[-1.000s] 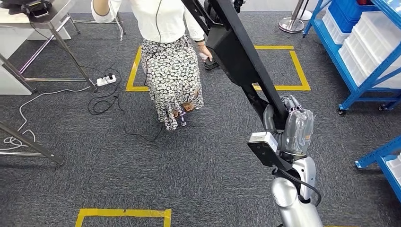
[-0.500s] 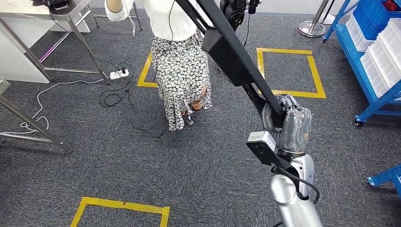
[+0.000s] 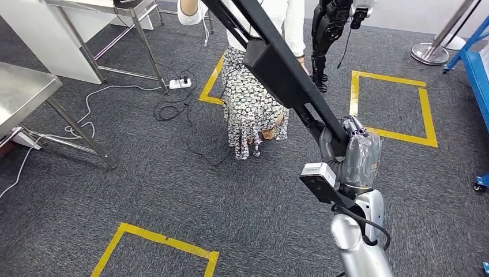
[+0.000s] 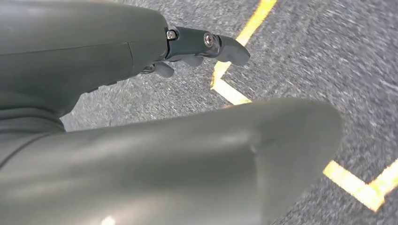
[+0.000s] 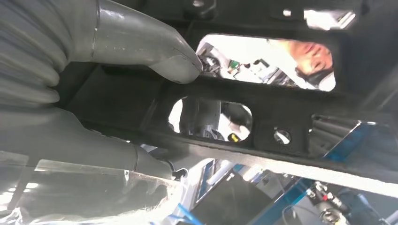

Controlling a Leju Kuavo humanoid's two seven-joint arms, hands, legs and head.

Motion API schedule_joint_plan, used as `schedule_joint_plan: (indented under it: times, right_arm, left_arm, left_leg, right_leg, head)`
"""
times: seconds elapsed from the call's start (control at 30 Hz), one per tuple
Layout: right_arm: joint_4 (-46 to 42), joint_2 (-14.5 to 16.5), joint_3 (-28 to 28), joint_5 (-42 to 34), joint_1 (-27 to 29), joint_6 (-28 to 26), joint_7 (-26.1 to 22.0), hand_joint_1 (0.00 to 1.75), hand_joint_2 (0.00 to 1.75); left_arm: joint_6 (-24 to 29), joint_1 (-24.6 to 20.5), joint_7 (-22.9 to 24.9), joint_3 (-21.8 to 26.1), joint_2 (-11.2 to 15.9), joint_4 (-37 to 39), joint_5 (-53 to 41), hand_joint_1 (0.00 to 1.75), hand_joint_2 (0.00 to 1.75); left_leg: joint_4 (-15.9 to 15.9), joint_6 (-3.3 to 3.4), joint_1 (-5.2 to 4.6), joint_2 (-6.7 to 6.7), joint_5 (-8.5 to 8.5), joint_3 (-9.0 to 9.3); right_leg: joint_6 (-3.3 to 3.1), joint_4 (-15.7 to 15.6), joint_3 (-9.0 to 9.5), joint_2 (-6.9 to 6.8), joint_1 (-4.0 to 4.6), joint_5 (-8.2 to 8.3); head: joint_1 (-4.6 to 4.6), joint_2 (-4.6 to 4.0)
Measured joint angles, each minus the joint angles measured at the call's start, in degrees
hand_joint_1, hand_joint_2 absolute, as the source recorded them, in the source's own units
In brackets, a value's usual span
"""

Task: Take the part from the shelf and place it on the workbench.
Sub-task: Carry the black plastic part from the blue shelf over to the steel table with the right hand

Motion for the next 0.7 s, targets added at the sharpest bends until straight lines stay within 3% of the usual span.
schedule_joint_plan:
  times: [0.03,0.07,0.17,0.23,0.27,0.33,0.4,0.43,0.47,0.53,0.6,0.63,0.7]
  right_arm:
    - [-0.13,-0.2,0.02,-0.05,0.16,-0.25,0.01,1.75,1.75]
    - [-0.33,-0.38,0.04,-0.17,0.37,-0.54,0.03,1.75,1.75]
    - [-0.84,-0.67,0.03,-0.6,0.8,-1.11,0.06,1.75,1.75]
    - [-1.03,-0.73,0.01,-0.78,0.9,-1.17,0.06,1.75,1.75]
    - [-1.16,-0.75,0.01,-0.85,0.93,-1.19,0.06,1.75,1.75]
    - [-1.35,-0.81,-0.01,-0.91,1.0,-1.22,0.06,1.75,1.75]
    - [-1.38,-0.85,-0.01,-0.91,1.09,-1.24,0.06,1.75,1.75]
    - [-1.38,-0.88,-0.01,-0.9,1.13,-1.25,0.06,1.75,1.75]
    - [-1.38,-0.9,-0.01,-0.89,1.14,-1.26,0.06,1.75,1.75]
    - [-1.4,-0.92,0.01,-0.7,1.15,-1.27,0.12,1.75,1.75]
    - [-1.45,-0.94,0.03,-0.4,1.17,-1.27,0.37,1.75,1.75]
    - [-1.48,-0.91,0.03,-0.25,1.18,-1.27,0.58,1.75,1.75]
    - [-1.72,-0.78,0.03,0.03,1.13,-1.23,0.94,1.75,1.75]
  left_arm:
    - [0.1,0.03,0.0,0.01,0.08,0.01,-0.04,0.0,0.0]
    - [0.17,0.06,-0.01,0.02,0.15,0.01,-0.08,0.0,0.0]
    - [0.51,0.45,0.02,0.04,0.23,0.04,-0.16,0.0,0.0]
    - [0.63,0.66,0.06,0.04,0.21,0.07,-0.19,0.0,0.0]
    - [0.66,0.62,0.07,0.04,0.21,0.07,-0.2,0.0,0.0]
    - [0.68,0.45,0.06,0.03,0.19,0.07,-0.23,0.0,0.0]
    - [0.67,0.44,0.0,0.03,0.19,0.07,-0.4,0.0,0.0]
    - [0.63,0.46,-0.07,0.03,0.18,0.07,-0.53,0.0,0.0]
    - [0.56,0.48,-0.17,0.03,0.19,0.07,-0.65,0.0,0.0]
    - [0.28,0.36,-0.43,0.03,0.32,0.04,-0.87,0.0,0.0]
    - [0.0,0.05,-0.67,0.01,0.55,-0.01,-1.14,0.0,0.0]
    - [-0.06,-0.06,-0.73,-0.01,0.67,-0.03,-1.25,0.0,0.0]
    - [-0.1,-0.03,-0.77,-0.02,0.68,-0.04,-1.42,0.0,0.0]
  left_leg:
    - [1.25,-0.82,0.17,-0.56,-0.66,-0.57]
    - [2.28,-1.49,0.28,-1.03,-1.18,-1.22]
    - [3.51,-2.31,0.62,-1.65,-1.82,-2.27]
    - [5.31,-2.64,0.96,0.04,-2.85,-2.95]
    - [7.7,-2.83,1.07,1.41,-4.06,-4.05]
    - [15.04,-2.97,1.1,3.5,-7.2,-7.9]
    - [20.08,-2.61,1.03,3.95,-8.37,-11.1]
    - [19.62,-2.14,0.85,3.99,-7.38,-11.22]
    - [17.0,-1.51,0.53,4.16,-5.51,-10.14]
    - [9.32,0.12,-0.81,6.06,-1.9,-6.34]
    - [4.94,0.97,-2.09,7.88,-0.99,-4.15]
    - [4.44,1.0,-2.43,7.99,-1.25,-3.94]
    - [2.5,1.36,-2.51,6.72,-0.76,-2.65]
  right_leg:
    - [0.27,-2.66,1.21,0.49,-0.25,1.01]
    - [0.05,-4.06,1.87,0.89,-0.3,1.44]
    - [-1.88,-3.83,1.76,0.48,0.24,1.27]
    - [-2.58,-3.92,2.03,-0.02,0.35,1.24]
    - [-2.87,-3.99,2.23,-0.36,0.47,1.17]
    - [-3.35,-4.03,2.47,-1.2,1.1,0.92]
    - [-3.73,-4.02,2.6,-2.1,1.74,0.64]
    - [-3.92,-4.02,2.73,-2.54,2.03,0.49]
    - [-4.07,-4.04,2.95,-2.96,2.26,0.31]
    - [-4.26,-4.23,3.54,-3.86,2.57,-0.06]
    - [-4.11,-4.63,3.92,-4.85,2.58,-0.27]
    - [-3.92,-4.87,4.07,-5.43,2.54,-0.34]
    - [-3.66,-5.54,4.8,-6.18,2.62,-0.41]
  head:
    - [0.18,0.0]
    - [0.28,0.0]
    - [0.33,0.0]
    - [0.16,0.0]
    - [0.05,0.0]
    - [-0.16,0.0]
    - [-0.17,0.0]
    - [-0.16,0.0]
    - [-0.15,0.0]
    - [-0.11,0.0]
    - [-0.1,0.0]
    - [-0.12,0.0]
    - [-0.16,0.0]
